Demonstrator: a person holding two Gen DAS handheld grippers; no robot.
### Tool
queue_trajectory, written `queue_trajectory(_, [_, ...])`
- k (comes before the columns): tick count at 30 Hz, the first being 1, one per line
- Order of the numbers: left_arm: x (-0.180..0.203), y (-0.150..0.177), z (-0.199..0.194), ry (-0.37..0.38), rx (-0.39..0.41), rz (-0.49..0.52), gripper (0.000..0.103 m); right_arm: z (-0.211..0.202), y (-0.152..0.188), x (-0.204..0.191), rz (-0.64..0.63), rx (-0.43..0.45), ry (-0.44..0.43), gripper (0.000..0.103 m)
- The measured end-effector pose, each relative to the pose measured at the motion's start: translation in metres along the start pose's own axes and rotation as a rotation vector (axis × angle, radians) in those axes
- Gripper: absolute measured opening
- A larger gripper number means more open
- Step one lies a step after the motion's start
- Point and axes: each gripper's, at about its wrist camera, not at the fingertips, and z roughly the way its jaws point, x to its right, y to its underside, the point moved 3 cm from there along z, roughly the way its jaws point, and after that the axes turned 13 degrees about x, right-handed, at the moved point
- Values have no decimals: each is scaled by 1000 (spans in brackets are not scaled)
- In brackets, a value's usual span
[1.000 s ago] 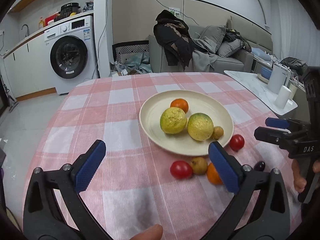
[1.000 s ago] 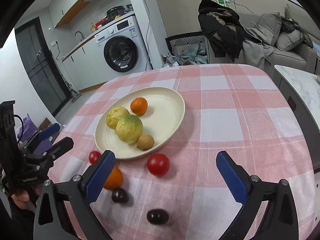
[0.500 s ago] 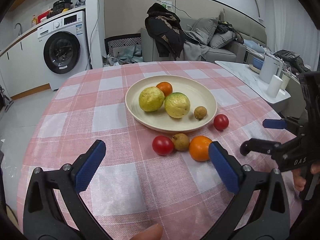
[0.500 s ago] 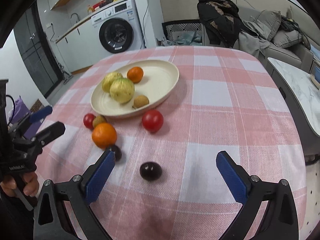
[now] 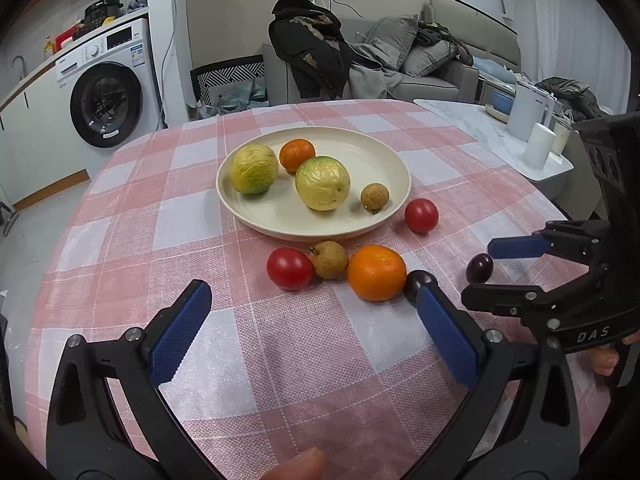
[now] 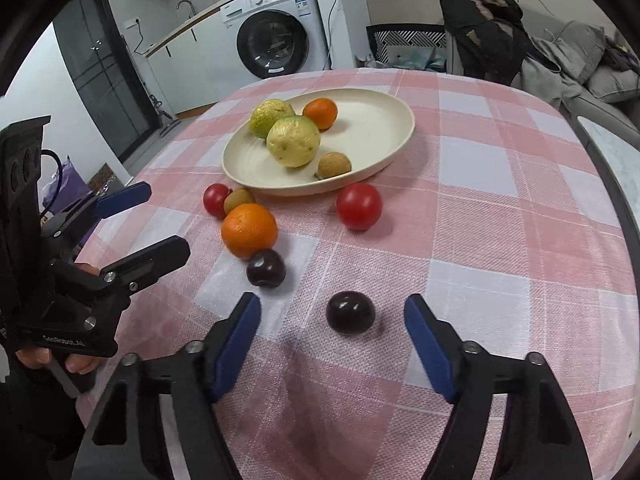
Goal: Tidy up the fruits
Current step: 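Grasp a dark purple passion fruit with the right tool while the left tool moves toward an orange, then lift the passion fruit with the right tool while the left tool grasps the mandarin orange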
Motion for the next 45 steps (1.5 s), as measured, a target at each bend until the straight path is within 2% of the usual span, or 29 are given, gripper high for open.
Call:
queue_trajectory(2, [0, 0, 2, -5, -4, 3, 102, 3, 1, -1, 1, -13, -9, 65])
queue_trajectory(6, [-1, 2, 5, -1, -13, -1, 102, 3, 2, -1, 5, -19, -25, 64])
queue_trajectory(9, [-2, 4, 8, -5, -22, 0, 102, 3, 2, 1, 8, -17, -22, 59])
queue_trajectory(17, [-5, 6, 13, 2, -36, -23, 102, 4, 2, 3, -8, -16, 5, 41])
queue_trajectory(19, [-5, 7, 14, 4, -39, -25, 102, 5, 2, 3, -14, -15, 11, 39])
queue_trajectory(23, [-7, 7, 15, 3, -42, -37, 102, 5, 1, 6, -20, -10, 38, 26])
queue_trajectory(29, [-9, 8, 18, 2, -52, -73, 102, -2, -3, 6, -12, 24, 29, 26])
queue_trajectory(41, [-7, 6, 36, -63, -96, -183, 102, -10, -12, 9, 4, 79, 32, 26])
queue_trajectory(44, [-7, 3, 43, -63, -115, -242, 93, -14, -14, 11, 12, 89, 31, 26])
queue_trajectory(45, [-6, 3, 47, -55, -128, -256, 87, -15, -15, 11, 13, 94, 31, 26])
